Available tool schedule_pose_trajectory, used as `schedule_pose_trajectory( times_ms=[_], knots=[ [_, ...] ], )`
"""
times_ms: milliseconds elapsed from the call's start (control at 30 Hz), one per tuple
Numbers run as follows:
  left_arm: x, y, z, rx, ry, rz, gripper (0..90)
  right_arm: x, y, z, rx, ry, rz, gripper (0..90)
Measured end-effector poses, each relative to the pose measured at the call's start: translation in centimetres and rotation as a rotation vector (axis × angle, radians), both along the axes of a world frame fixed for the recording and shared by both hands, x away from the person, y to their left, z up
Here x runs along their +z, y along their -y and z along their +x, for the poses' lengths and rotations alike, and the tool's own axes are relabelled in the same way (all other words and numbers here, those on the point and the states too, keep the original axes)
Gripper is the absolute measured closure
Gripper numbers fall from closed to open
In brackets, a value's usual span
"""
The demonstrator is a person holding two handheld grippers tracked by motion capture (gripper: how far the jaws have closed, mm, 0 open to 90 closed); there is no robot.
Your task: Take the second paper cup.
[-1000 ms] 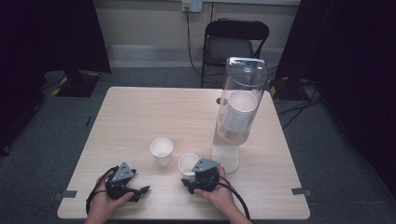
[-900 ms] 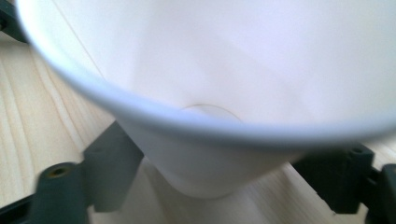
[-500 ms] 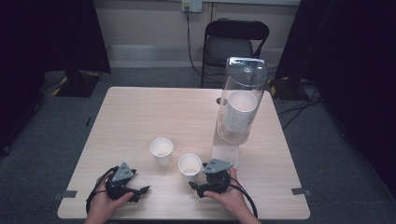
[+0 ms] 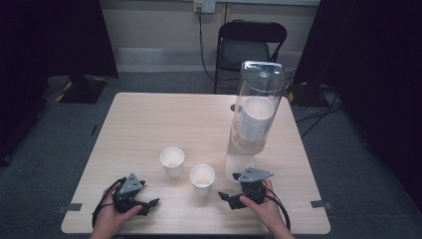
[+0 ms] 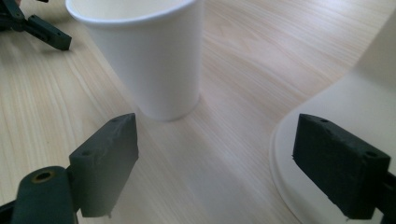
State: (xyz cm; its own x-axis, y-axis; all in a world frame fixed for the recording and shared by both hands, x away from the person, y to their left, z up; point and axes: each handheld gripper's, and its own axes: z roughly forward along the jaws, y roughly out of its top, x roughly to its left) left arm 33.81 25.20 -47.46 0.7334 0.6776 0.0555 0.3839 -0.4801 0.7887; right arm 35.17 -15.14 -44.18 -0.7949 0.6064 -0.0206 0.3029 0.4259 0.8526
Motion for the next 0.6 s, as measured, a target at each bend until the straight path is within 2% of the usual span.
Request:
schedule_pose_trajectory(
  times_ms=[200,433,600],
  knots=[
    [0.0,0.0,0.0,0.0,0.0,0.0,15.4,0.1,1.5,-0.4,0.021,-0.023,-0.008,13.8],
    [0.0,0.0,0.0,0.0,0.0,0.0,15.4,0.0,3.8,-1.0,0.022,-0.022,-0.031,13.8],
    [0.0,0.0,0.0,0.0,0.0,0.0,15.4,-0.2,5.2,-1.1,0.007,-0.029,-0.013,13.9]
  ],
)
